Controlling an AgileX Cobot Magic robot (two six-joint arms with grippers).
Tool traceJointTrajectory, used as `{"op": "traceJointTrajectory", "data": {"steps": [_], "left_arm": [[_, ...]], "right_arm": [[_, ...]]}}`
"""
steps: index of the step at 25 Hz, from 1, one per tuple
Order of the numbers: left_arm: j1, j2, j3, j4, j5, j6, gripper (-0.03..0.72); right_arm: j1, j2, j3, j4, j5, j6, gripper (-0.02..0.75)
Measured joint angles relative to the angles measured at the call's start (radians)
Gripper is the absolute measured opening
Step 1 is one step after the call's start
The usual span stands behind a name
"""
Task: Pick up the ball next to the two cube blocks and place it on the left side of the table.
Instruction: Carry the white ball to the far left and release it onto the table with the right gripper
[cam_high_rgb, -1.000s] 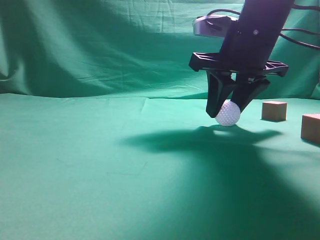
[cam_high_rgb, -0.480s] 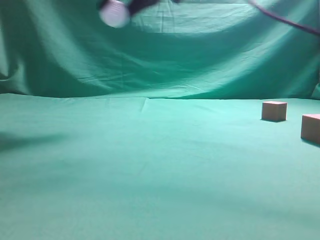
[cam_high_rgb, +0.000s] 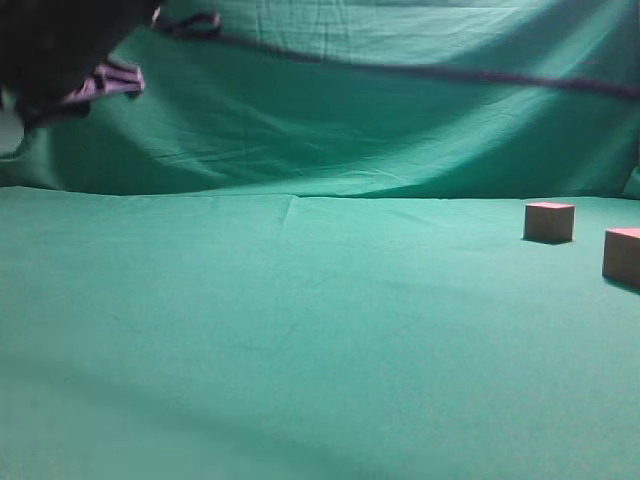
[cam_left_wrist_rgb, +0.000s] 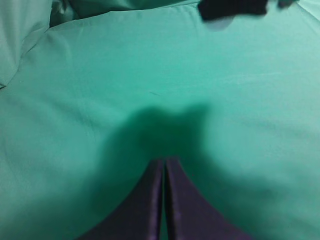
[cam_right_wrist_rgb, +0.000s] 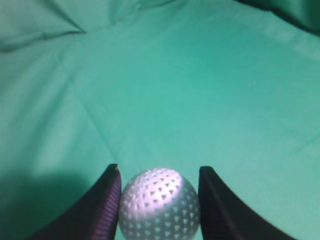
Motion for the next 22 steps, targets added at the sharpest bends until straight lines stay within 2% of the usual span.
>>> {"op": "traceJointTrajectory", "data": {"steps": [11,18,22], "left_arm": [[0.0,0.0,0.0,0.0,0.0,0.0,0.0],[0.0,0.0,0.0,0.0,0.0,0.0,0.0],[0.0,0.0,0.0,0.0,0.0,0.0,0.0]], "right_arm": [[0.011,0.159,-0.044,0.006,-0.095,-0.007,0.316],[0.009,0.145,-0.051,0.006,-0.076,-0.02,0.643],[-0.015,0.038,-0.077,0.004,0.059,-0.033,0.633]]}}
